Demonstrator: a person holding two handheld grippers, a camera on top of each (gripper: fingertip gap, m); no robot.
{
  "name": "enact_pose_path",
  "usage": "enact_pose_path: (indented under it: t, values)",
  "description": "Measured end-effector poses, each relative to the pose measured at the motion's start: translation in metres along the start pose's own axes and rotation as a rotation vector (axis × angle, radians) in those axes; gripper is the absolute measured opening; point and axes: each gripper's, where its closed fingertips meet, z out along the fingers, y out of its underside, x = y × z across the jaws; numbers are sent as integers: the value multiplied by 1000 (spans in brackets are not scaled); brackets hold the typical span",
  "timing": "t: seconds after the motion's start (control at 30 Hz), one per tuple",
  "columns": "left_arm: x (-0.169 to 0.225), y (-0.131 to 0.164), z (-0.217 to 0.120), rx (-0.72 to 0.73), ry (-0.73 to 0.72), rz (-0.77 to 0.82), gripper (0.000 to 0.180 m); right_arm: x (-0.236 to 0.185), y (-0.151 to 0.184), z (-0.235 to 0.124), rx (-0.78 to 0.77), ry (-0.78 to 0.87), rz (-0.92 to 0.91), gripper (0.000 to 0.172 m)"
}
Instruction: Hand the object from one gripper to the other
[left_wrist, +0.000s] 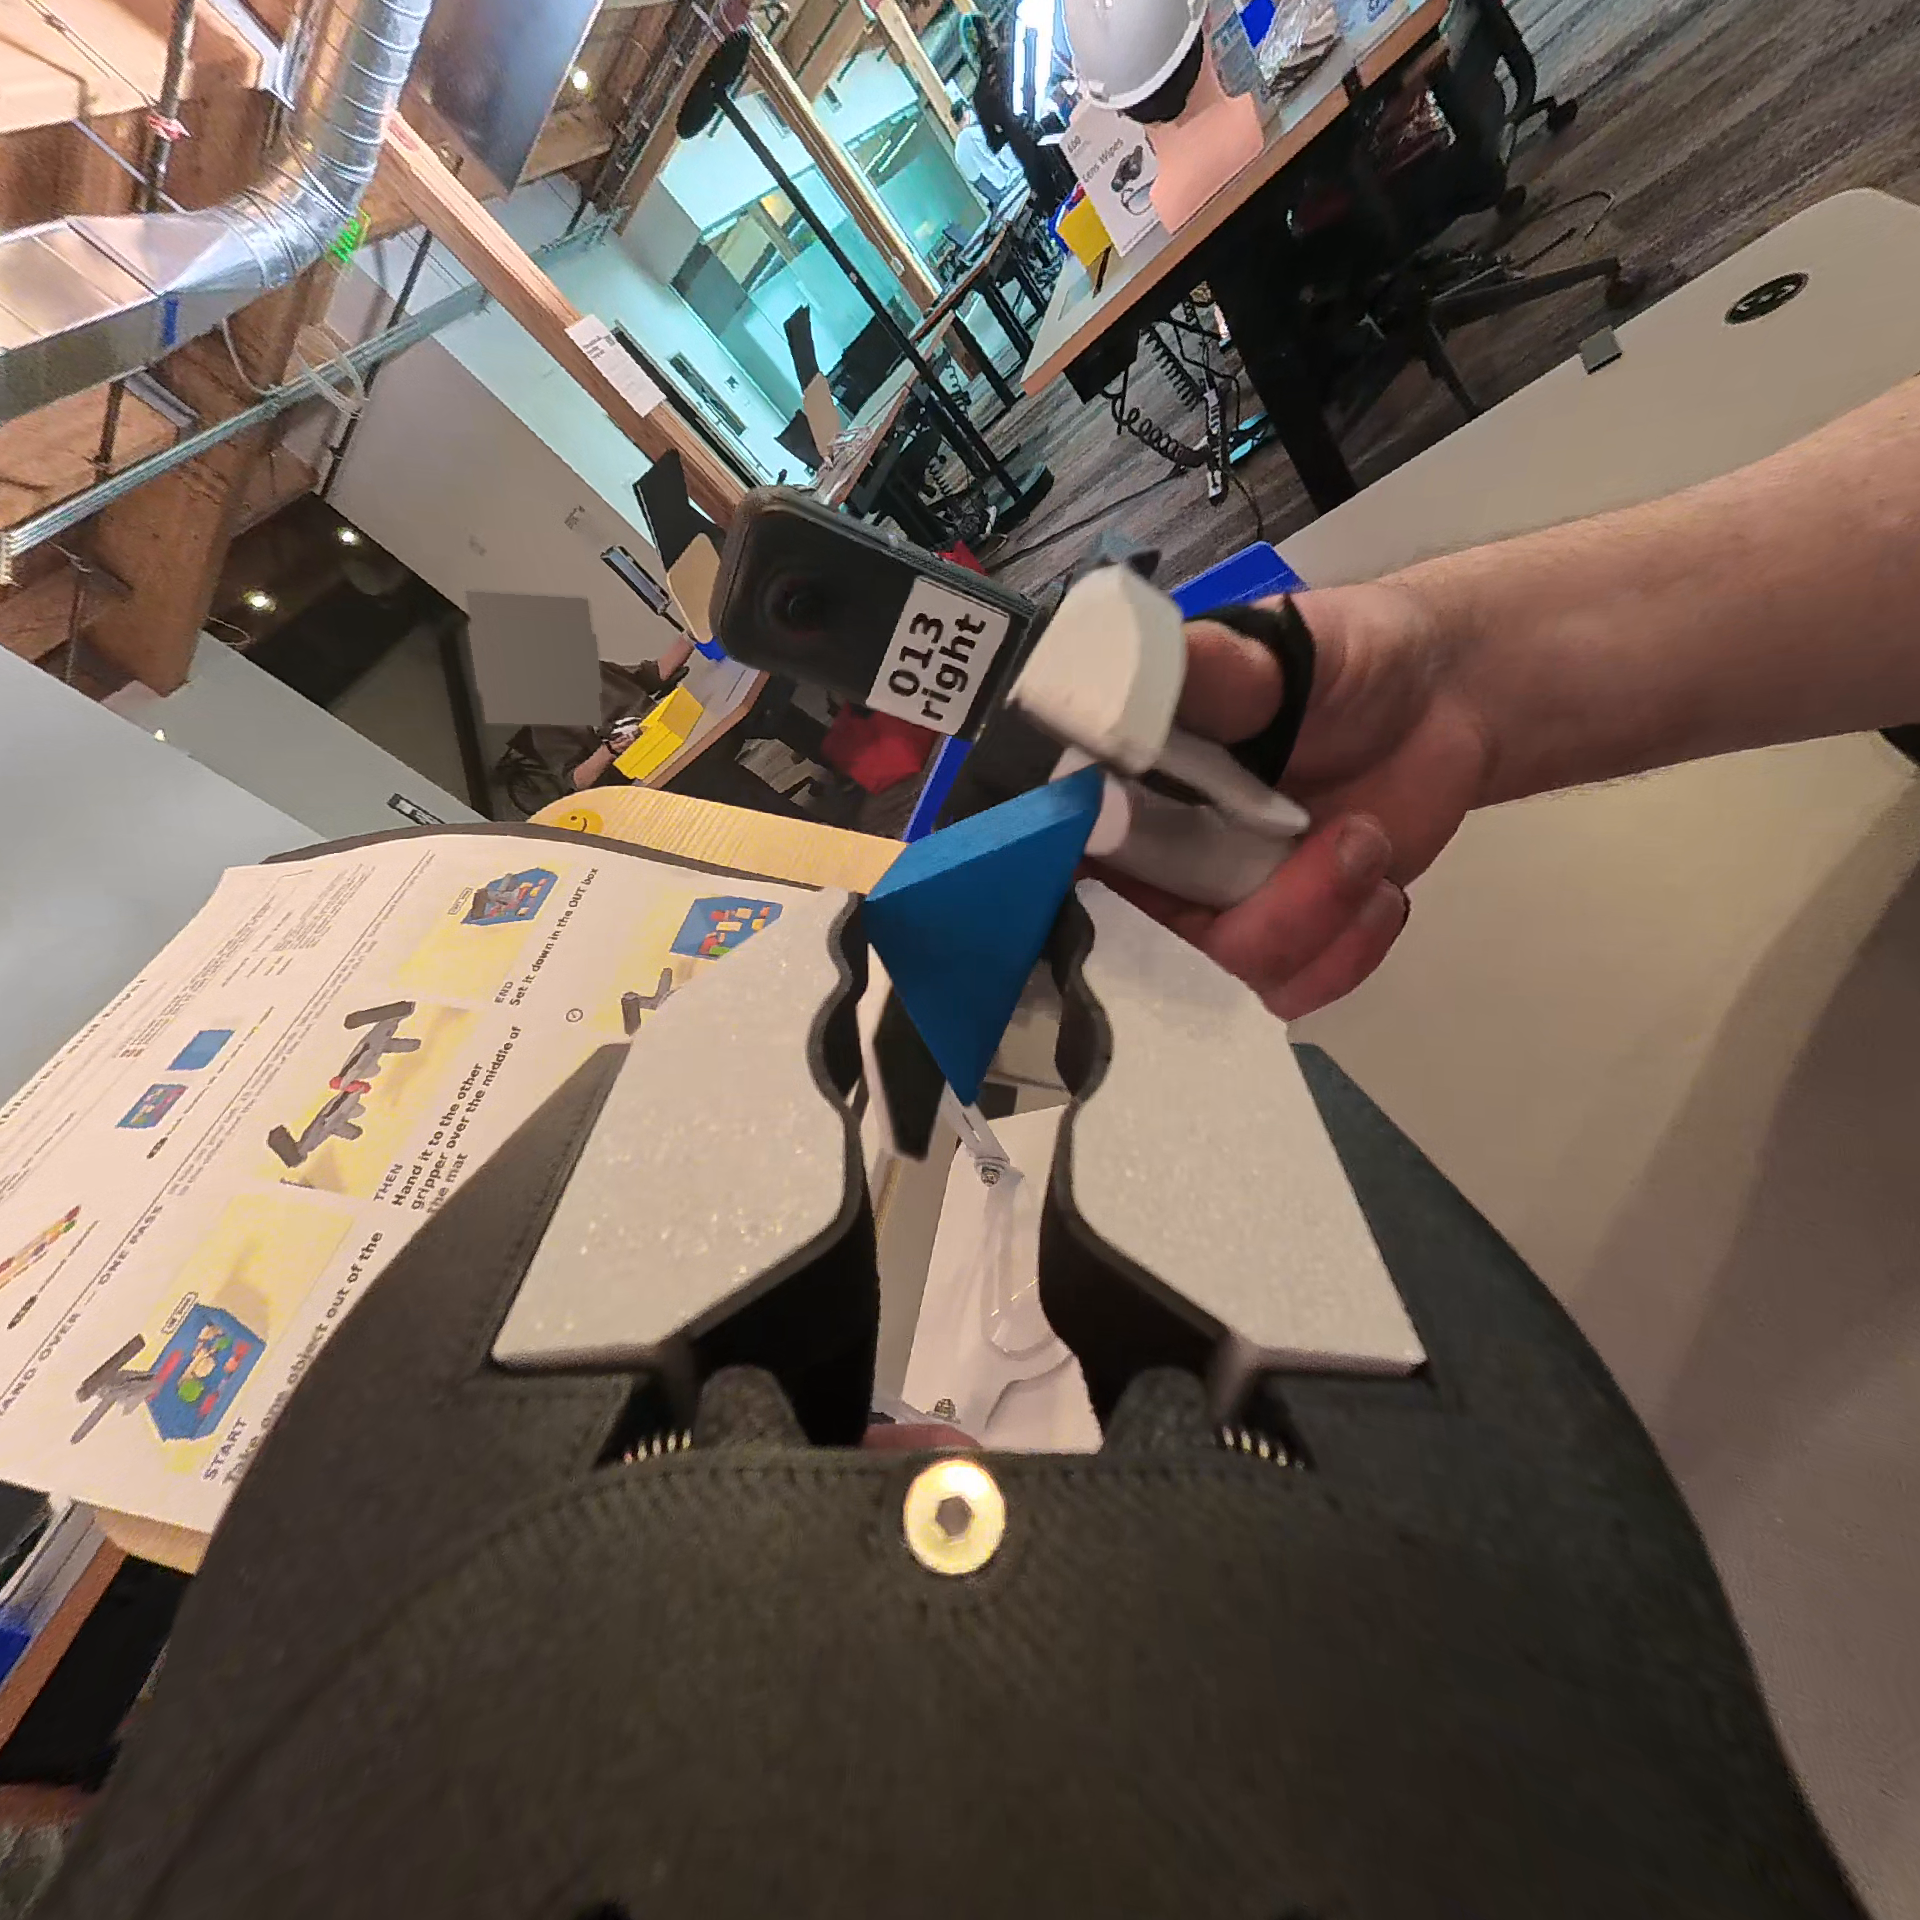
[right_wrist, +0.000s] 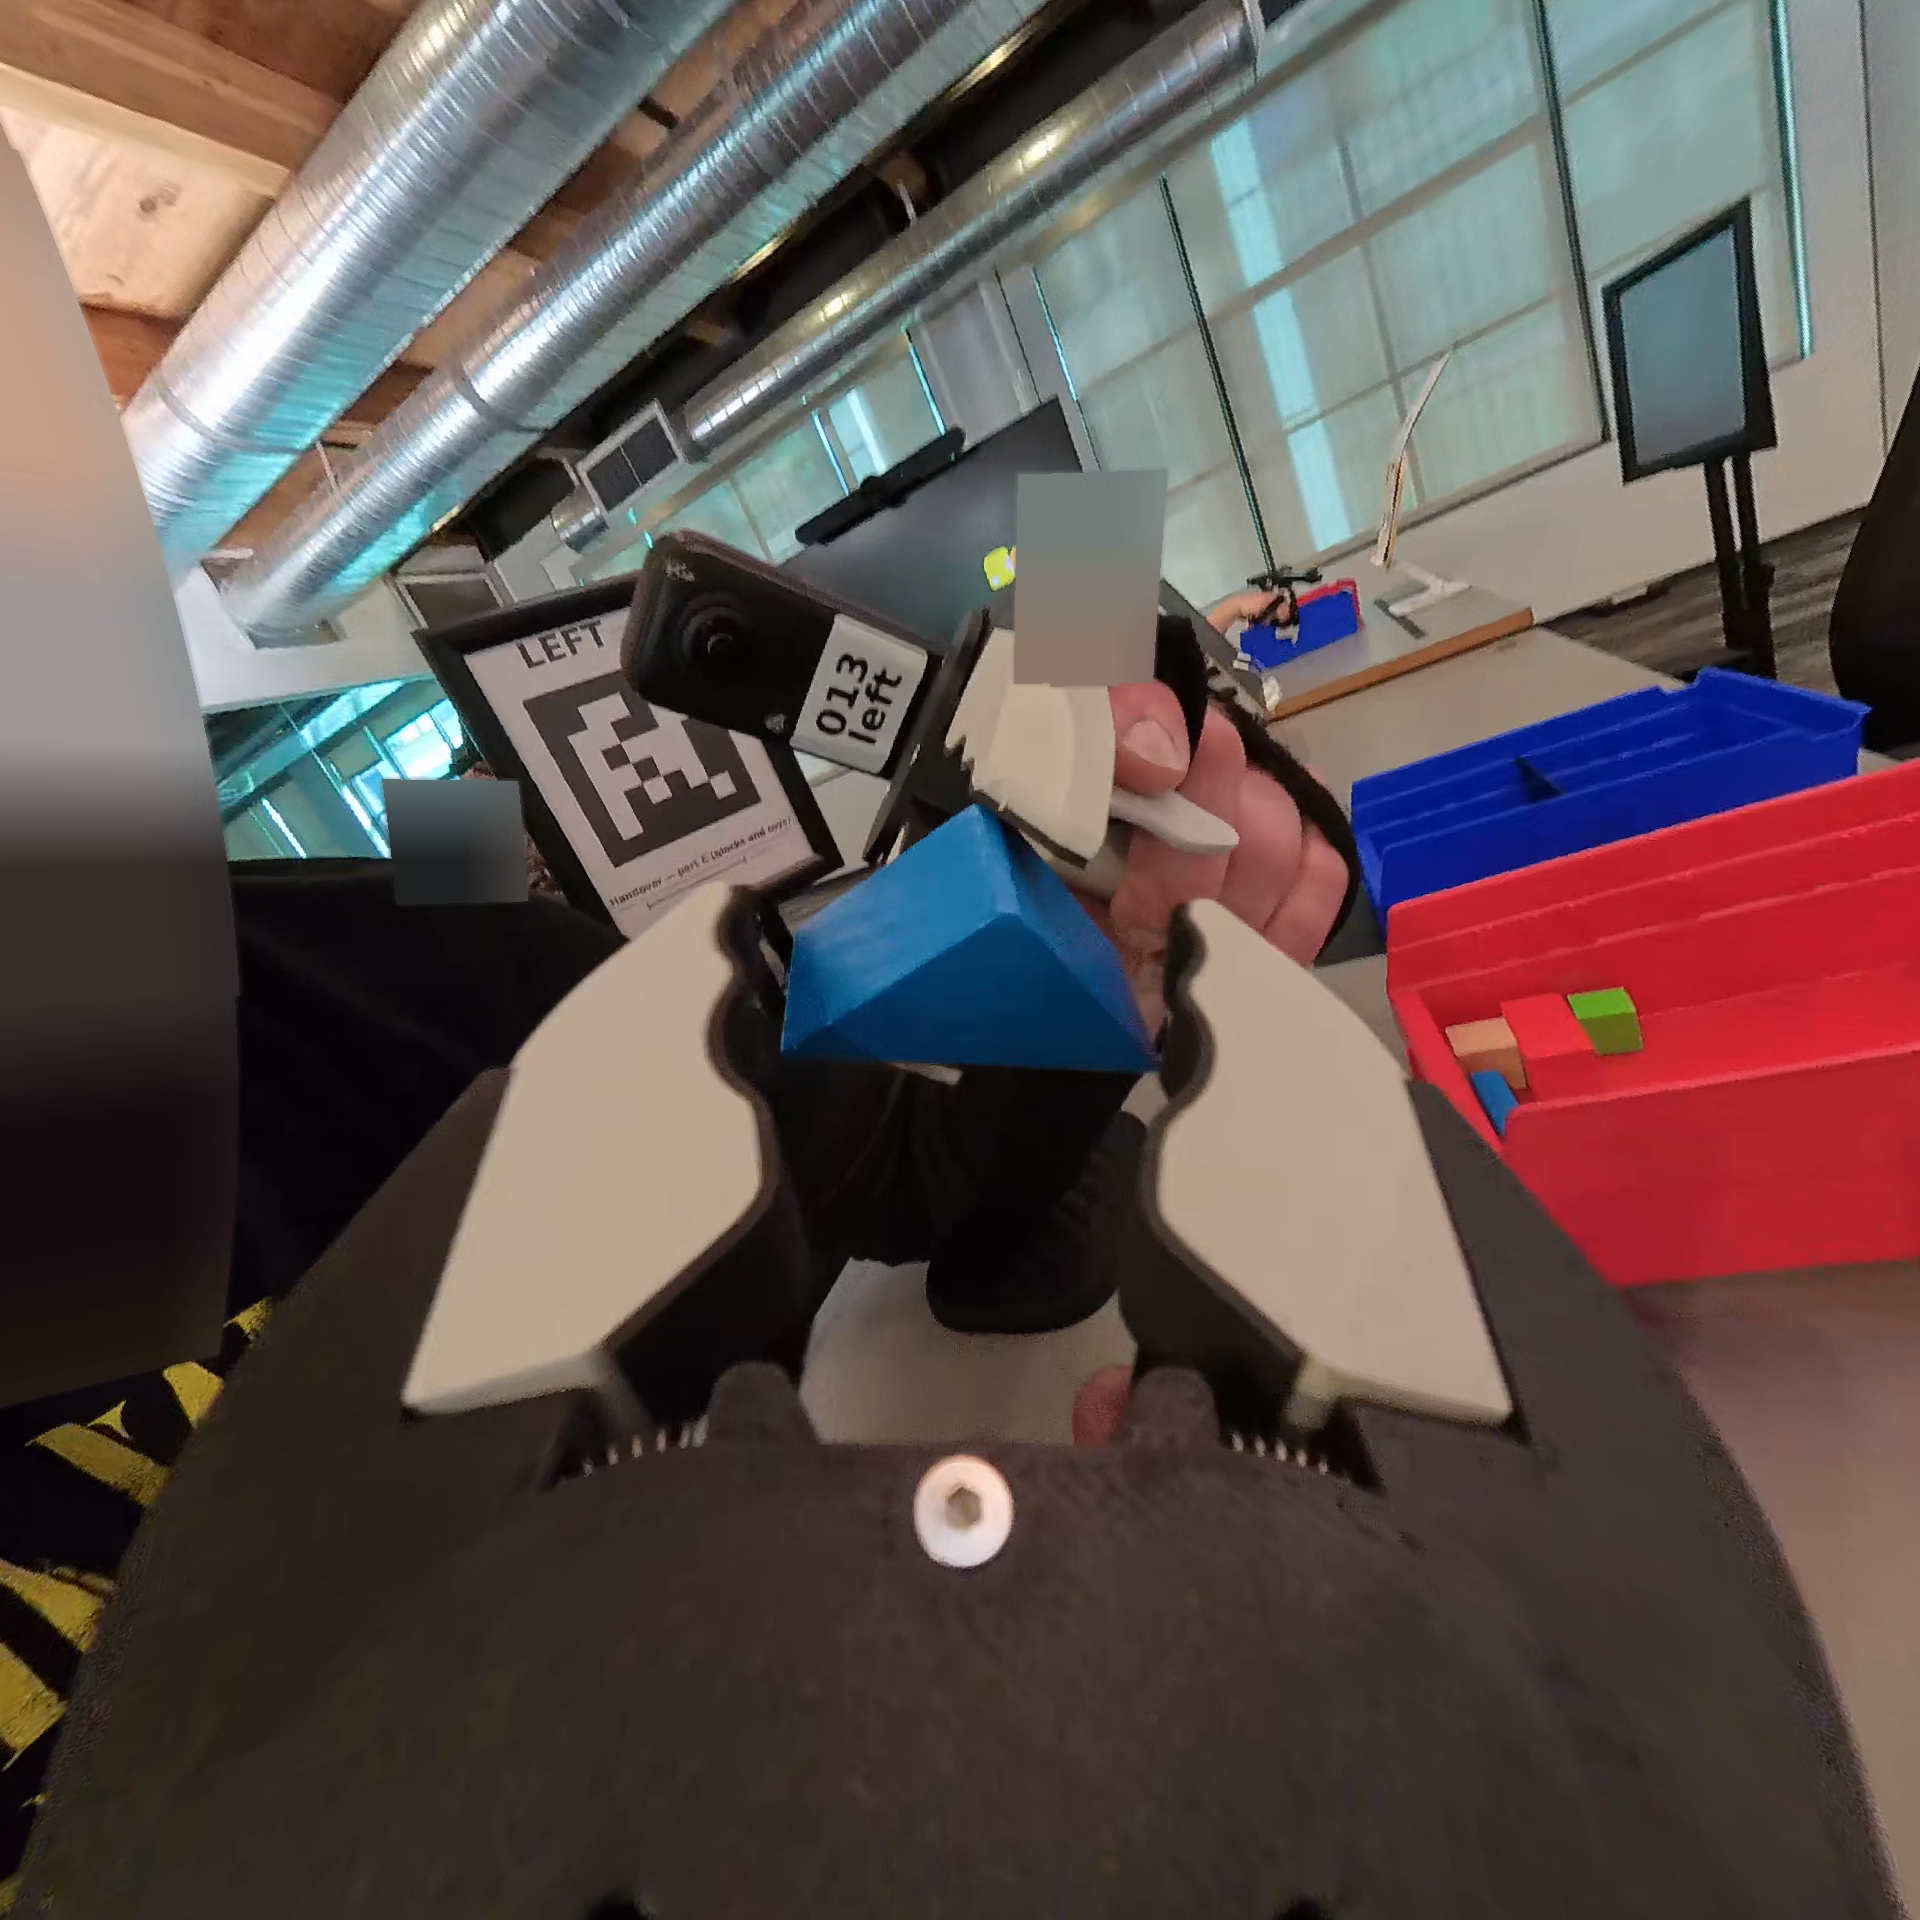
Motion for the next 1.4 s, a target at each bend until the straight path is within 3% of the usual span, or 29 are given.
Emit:
enact_pose_path:
  t: [0.1, 0.37, 1.2, 1.4]
  values:
    - [-3, 0, -1, -1, -10, -14, 35, 2, 2, 0, -17, 29, -48, 84]
    - [-5, 0, 1, -1, -11, -65, 34, 2, -4, -5, 18, 44, -87, 57]
    - [-10, 0, -1, 15, -18, -102, 38, 3, -10, -11, 62, 29, -69, 55]
    - [-25, -1, -14, 24, -72, -114, 43, 3, -30, -42, 94, 113, -119, 55]
